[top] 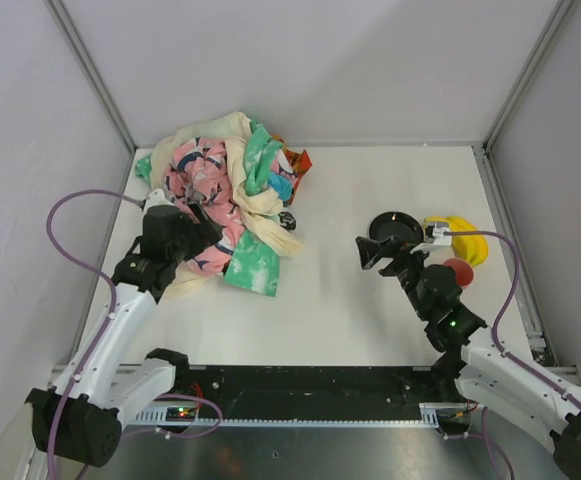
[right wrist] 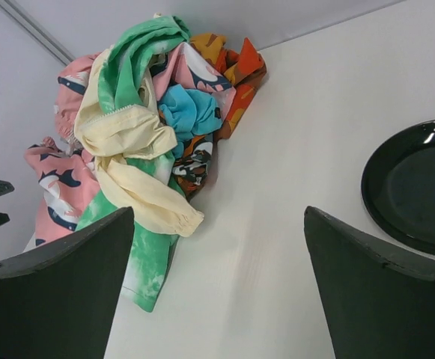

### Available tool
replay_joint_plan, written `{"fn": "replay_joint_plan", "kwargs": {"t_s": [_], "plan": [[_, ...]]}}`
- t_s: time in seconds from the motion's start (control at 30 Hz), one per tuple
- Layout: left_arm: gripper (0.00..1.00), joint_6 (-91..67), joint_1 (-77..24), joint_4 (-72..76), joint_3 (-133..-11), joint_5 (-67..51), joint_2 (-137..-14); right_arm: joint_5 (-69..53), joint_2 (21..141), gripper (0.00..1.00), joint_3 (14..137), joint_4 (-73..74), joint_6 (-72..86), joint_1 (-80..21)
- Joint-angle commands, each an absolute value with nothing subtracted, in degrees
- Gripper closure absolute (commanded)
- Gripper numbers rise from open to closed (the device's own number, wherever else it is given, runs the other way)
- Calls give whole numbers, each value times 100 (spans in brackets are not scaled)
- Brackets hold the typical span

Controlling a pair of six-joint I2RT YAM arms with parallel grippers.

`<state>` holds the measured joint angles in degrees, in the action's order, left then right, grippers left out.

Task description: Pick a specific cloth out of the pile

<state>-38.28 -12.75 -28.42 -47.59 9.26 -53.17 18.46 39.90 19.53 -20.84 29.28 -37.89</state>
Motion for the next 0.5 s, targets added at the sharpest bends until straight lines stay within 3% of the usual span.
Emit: {"fn": "replay_joint_plan", "kwargs": {"t_s": [0.0, 0.47], "plan": [[0, -3578, -1302, -2724, -4923, 760, -5496, 1741, 4110, 1, 1942, -2644, 2692, -3815], [0, -3279, -1559, -2459, -5232, 145, -6217, 996, 4703, 1, 1942, -3200, 2434, -3755]]}}
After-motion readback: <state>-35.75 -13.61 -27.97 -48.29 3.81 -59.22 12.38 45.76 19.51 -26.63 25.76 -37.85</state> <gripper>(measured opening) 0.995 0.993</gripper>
